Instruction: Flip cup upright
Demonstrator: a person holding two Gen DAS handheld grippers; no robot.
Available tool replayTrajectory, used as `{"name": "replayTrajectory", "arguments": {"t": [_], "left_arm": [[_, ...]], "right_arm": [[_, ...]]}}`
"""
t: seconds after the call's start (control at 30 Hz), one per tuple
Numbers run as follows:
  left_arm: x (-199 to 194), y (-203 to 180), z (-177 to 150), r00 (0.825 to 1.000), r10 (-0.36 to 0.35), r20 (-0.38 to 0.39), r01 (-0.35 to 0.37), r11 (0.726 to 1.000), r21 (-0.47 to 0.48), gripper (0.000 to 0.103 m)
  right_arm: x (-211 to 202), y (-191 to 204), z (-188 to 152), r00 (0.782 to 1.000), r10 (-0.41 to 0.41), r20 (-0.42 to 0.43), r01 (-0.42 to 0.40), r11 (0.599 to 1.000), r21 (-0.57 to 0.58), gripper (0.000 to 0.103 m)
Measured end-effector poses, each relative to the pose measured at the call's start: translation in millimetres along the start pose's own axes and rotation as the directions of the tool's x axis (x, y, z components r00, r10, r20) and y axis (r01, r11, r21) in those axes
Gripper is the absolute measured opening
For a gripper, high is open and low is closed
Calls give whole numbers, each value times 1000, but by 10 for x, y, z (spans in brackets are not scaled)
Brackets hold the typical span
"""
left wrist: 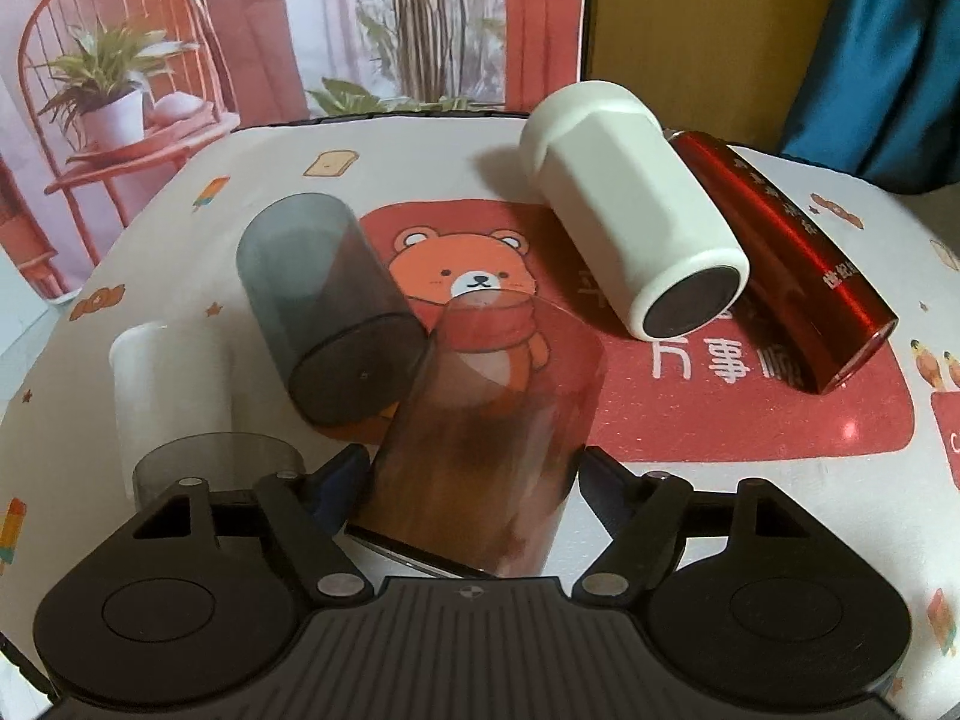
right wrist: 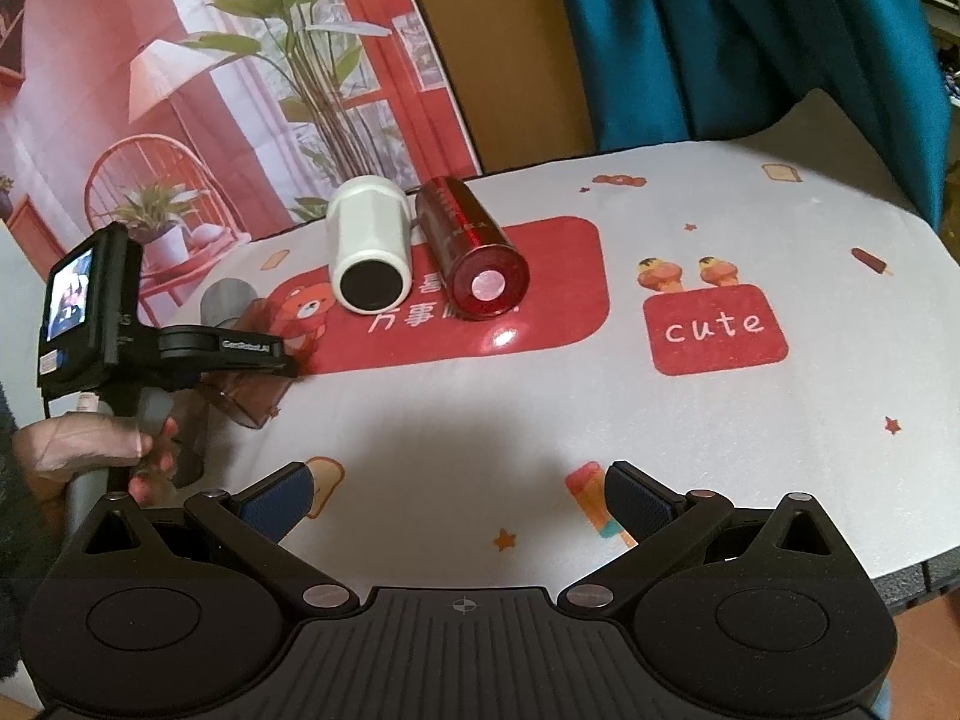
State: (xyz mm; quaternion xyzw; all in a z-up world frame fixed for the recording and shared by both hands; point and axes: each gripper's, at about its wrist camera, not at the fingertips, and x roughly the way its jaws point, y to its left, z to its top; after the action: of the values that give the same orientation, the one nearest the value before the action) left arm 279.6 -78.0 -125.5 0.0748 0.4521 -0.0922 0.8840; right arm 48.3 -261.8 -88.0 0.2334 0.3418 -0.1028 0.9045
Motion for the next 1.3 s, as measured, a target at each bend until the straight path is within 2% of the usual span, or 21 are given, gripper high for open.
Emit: {"name": "replayTrajectory", "arguments": {"t": [0.2, 0.47, 0.6, 0.73, 0.9, 1.07, 1.3], "left_arm": [[-73, 5, -29, 998, -67, -10, 66, 997, -45, 75], [-262, -136, -251, 997, -66, -33, 64, 996, -58, 75], [-387, -188, -398, 992, -113, -60, 107, 989, -100, 75], [-488, -320, -531, 989, -128, -69, 121, 987, -108, 75], [-550, -440, -610, 981, -175, -86, 161, 976, -150, 74], [-577, -586, -669, 974, -207, -93, 192, 970, -147, 74], [-620, -650, -696, 955, -288, -77, 277, 952, -126, 74]], "right_arm": [[-7, -33, -7, 1000, -7, -1, 7, 1000, 8, 103], [-21, -91, -22, 1000, -14, 9, 13, 999, 30, 103], [1, -142, -50, 1000, -20, -6, 20, 998, 53, 103], [-12, -146, -61, 1000, -22, 3, 22, 999, 47, 103], [-33, -211, -82, 1000, -27, 1, 27, 997, 71, 103], [-78, -286, -109, 999, -38, 5, 37, 995, 87, 103], [-78, -343, -132, 999, -46, -4, 46, 994, 103, 103]]}}
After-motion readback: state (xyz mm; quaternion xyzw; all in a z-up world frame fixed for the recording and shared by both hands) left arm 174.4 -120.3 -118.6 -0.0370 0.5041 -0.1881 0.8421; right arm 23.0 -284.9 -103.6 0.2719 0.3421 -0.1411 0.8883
